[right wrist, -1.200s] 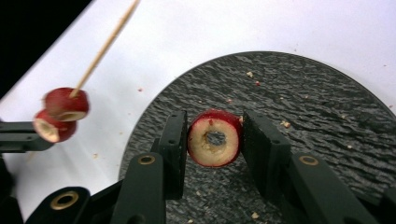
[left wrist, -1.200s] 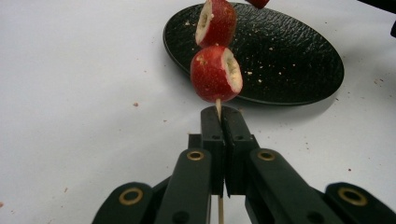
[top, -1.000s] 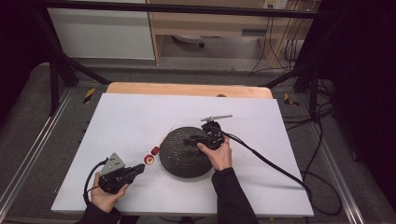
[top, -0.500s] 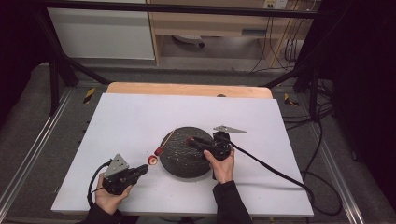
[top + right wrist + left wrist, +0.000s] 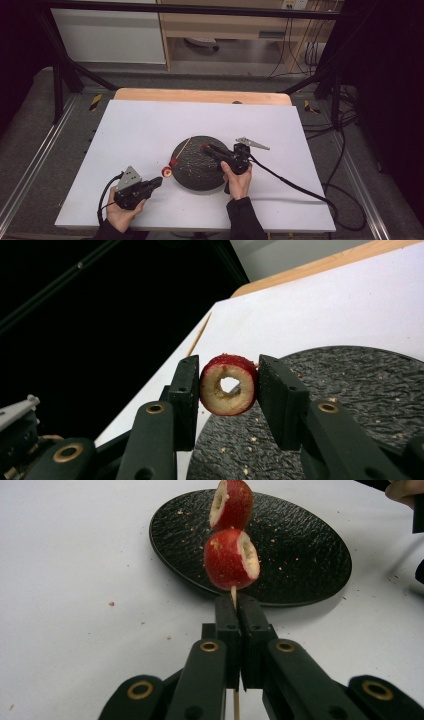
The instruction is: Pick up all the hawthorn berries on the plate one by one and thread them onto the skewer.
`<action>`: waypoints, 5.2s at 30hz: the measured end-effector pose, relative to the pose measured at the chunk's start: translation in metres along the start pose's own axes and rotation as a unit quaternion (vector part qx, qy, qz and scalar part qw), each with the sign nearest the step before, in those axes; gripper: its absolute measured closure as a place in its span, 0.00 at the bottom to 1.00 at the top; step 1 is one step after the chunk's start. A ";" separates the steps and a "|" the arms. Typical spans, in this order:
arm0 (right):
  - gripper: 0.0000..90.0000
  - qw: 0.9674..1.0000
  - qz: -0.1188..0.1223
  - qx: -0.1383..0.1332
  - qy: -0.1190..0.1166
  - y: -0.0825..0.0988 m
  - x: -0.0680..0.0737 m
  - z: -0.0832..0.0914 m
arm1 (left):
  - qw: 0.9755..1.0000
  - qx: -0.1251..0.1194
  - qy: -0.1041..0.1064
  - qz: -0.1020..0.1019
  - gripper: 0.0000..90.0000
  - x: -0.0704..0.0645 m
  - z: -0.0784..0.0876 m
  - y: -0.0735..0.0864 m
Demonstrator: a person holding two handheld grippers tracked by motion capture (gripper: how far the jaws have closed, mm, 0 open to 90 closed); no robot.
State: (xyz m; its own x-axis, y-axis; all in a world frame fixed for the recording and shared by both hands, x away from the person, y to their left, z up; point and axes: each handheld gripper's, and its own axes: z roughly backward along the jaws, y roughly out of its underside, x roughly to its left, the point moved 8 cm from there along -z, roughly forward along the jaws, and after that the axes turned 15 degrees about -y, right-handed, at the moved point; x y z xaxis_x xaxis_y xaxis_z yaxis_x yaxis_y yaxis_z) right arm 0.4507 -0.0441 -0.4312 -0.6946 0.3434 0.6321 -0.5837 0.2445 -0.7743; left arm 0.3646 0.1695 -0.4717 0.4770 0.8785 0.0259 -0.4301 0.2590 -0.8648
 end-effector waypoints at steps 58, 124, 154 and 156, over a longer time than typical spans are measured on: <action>0.69 0.985 -0.015 -0.170 -0.017 -0.061 -0.001 0.010 | 0.999 -0.033 0.024 0.003 0.98 -0.046 -0.002 -0.032; 0.71 0.985 -0.026 -0.170 -0.027 -0.057 0.001 0.008 | 0.998 -0.036 0.007 0.046 0.98 -0.060 -0.018 -0.049; 0.72 0.983 -0.051 -0.176 -0.032 -0.054 0.003 0.007 | 0.997 -0.059 -0.014 0.036 0.98 -0.067 -0.016 -0.047; 0.72 0.983 -0.045 -0.174 -0.031 -0.052 0.003 0.007 | 0.998 -0.054 -0.013 0.035 0.98 -0.065 -0.016 -0.048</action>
State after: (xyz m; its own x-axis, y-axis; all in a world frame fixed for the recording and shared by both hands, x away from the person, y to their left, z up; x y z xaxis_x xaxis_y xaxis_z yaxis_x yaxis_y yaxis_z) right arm 0.4762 -0.0624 -0.3884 -0.6773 0.2524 0.6910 -0.4728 0.5703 -0.6717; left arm 0.3665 0.0933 -0.4403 0.4285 0.9032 -0.0249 -0.3753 0.1529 -0.9142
